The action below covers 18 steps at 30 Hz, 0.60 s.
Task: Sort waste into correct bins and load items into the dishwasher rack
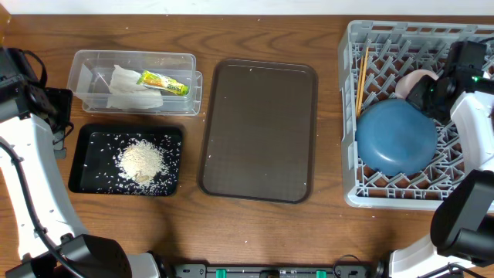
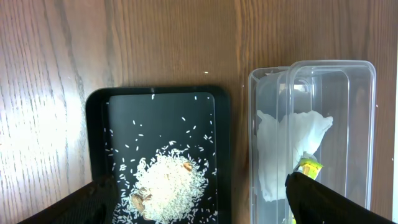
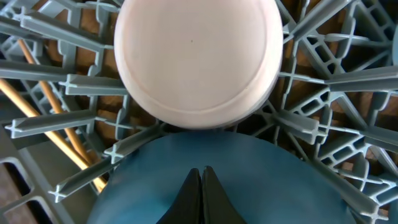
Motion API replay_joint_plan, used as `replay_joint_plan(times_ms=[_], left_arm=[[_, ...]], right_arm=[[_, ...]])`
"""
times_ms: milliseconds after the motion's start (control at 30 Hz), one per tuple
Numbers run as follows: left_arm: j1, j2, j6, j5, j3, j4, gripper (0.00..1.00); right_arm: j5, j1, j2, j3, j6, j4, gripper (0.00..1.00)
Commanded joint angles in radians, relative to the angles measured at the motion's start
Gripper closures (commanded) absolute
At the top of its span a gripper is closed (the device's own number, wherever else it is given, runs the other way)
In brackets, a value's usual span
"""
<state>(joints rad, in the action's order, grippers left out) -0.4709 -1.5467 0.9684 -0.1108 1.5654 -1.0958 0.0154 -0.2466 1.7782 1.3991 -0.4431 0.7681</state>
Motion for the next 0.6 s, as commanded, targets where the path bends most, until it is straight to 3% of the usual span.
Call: replay_joint_plan(times_ms=[0,300,400,433,533,567], left_arm=[[-0.005,-0.004,-0.002,-0.005,0.003,-0.003,0.11],[-0.005,-0.004,-0.002,-0.005,0.003,-0.003,0.11],[-0.005,-0.004,-0.002,-0.005,0.003,-0.003,0.11],[-0.005,-0.004,-0.002,-0.005,0.003,-0.003,0.11],[-0.005,-0.004,-0.002,-0.005,0.003,-0.003,0.11],[-0.005,-0.004,-0.002,-0.005,0.003,-0.003,0.11]], right_arm=[[0.056,0.032,0.02,-0.003,-0.039,0.012,0.99],[0.088,0.029,-0.055,0.078,-0.025,0.064,0.99],[0.042,0.032,-0.131,0.136,0.015,0.117,0.9],[0.005,0.032,-0.158,0.15,0.04,0.128,0.82],[-0.121,0.032,-0.25,0.172,0.122,0.137,0.34],[-0.152,0.032,-0.285,0.172,0.135,0.138,0.24]])
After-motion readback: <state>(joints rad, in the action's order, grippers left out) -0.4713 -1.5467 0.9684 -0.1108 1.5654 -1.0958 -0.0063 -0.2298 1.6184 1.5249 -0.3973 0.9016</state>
